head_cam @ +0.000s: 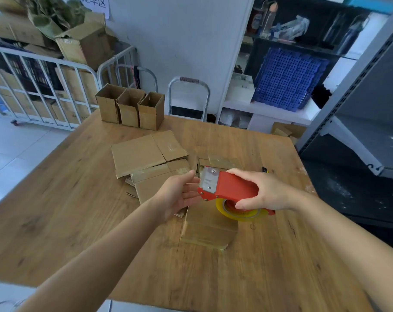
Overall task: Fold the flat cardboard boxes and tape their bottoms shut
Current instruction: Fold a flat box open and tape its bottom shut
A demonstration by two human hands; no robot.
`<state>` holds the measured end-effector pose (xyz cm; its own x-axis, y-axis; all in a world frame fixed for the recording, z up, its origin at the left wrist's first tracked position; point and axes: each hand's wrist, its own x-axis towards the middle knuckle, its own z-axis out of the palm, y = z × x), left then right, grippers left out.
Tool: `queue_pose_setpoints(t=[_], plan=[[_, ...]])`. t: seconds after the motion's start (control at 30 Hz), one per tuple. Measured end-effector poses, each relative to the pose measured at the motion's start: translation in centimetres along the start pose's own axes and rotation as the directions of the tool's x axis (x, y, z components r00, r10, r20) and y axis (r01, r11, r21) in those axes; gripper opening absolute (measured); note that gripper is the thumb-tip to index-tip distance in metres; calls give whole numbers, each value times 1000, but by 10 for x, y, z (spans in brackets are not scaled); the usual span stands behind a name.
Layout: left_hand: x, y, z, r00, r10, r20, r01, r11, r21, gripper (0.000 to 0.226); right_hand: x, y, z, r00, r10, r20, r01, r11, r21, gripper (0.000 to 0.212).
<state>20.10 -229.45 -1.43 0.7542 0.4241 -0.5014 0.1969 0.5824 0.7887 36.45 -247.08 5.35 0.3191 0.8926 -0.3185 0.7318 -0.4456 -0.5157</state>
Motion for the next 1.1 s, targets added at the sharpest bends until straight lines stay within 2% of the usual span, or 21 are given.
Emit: queue_pose_setpoints(t=[0.27, 0.4, 0.5, 0.8, 1.0, 1.1], plan=[[1, 16, 0, 997, -57, 50, 56, 998, 32, 11, 3, 3, 0, 1000, -2, -6, 1, 1000, -15, 81], [0, 22, -4, 992, -79, 101, 79, 997, 6, 8, 4, 4, -1, 1000, -13, 9, 13, 1000, -3, 80], [-1, 23, -3, 993, -75, 87, 72, 997, 37, 15, 5, 3, -3, 1000, -14, 20, 15, 999, -35, 80], [10, 21, -3, 997, -79, 20, 73, 974, 215, 22, 11, 2, -10, 997, -20, 81, 26, 997, -78, 88], [17, 35, -12, 991, -127, 37, 99, 898, 429, 21, 16, -5, -15, 990, -38, 137, 54, 992, -114, 87], [20, 43, -19, 988, -146, 49, 107, 880, 464, 25, 19, -3, -14, 990, -42, 133, 54, 995, -85, 88]])
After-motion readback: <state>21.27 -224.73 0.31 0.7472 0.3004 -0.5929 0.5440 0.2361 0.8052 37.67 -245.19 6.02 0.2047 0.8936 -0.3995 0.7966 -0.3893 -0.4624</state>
